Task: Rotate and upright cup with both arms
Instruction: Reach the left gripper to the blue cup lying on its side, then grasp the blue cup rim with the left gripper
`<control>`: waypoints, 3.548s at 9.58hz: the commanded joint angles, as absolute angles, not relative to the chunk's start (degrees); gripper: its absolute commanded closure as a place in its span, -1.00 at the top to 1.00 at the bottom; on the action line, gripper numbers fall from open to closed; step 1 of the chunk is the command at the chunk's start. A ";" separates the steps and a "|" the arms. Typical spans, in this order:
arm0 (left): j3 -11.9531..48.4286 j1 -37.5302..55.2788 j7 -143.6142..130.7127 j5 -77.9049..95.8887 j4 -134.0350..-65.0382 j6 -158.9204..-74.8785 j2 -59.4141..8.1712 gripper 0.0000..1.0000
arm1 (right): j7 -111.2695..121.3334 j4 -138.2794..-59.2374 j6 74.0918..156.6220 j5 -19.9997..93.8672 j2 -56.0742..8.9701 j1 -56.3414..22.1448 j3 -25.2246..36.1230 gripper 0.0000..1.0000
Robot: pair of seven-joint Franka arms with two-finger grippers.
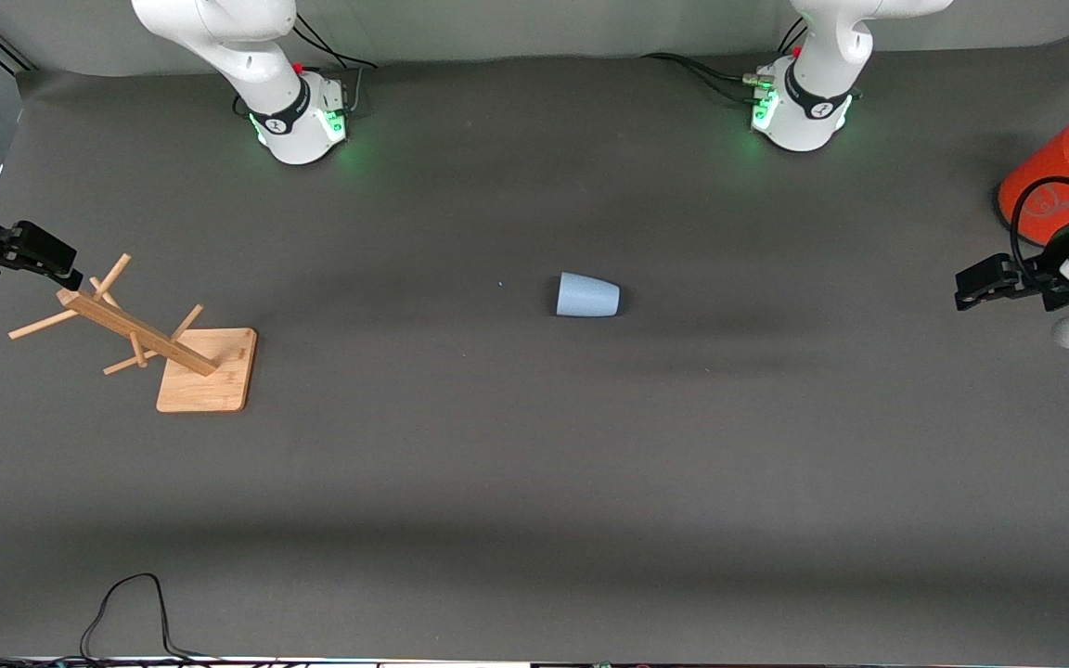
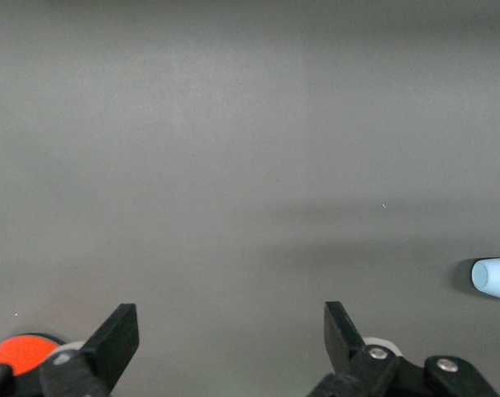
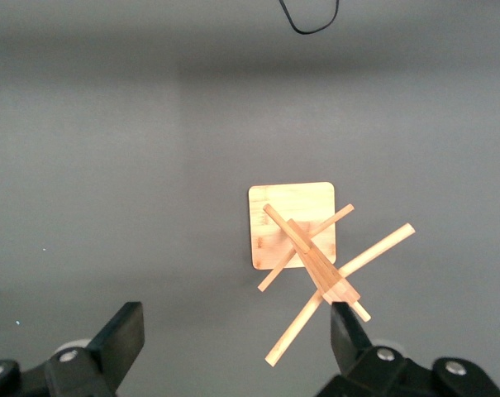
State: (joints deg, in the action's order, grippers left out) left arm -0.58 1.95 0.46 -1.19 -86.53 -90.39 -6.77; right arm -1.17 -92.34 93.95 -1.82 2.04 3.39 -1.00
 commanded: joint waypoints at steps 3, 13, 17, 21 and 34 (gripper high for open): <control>-0.88 3.07 1.23 -0.88 -86.13 -88.34 -7.03 1.00 | 0.18 -93.16 94.39 -0.26 2.55 2.55 -0.26 1.00; 3.08 21.41 -7.20 -9.03 -84.03 -85.96 -9.13 1.00 | -2.29 -93.34 93.00 4.48 2.37 2.11 -0.18 1.00; 3.87 36.18 -26.60 -10.28 -77.62 -86.22 -20.36 1.00 | -2.11 -93.16 92.55 2.21 1.76 2.11 -0.18 1.00; 3.69 46.56 -31.54 -16.32 -67.70 -87.19 -39.07 1.00 | -1.85 -93.16 92.02 0.79 1.76 2.11 -0.35 1.00; 3.69 55.63 -31.29 -30.49 -67.85 -96.15 -54.40 0.86 | -2.02 -93.25 91.76 0.53 1.58 2.11 -0.35 1.00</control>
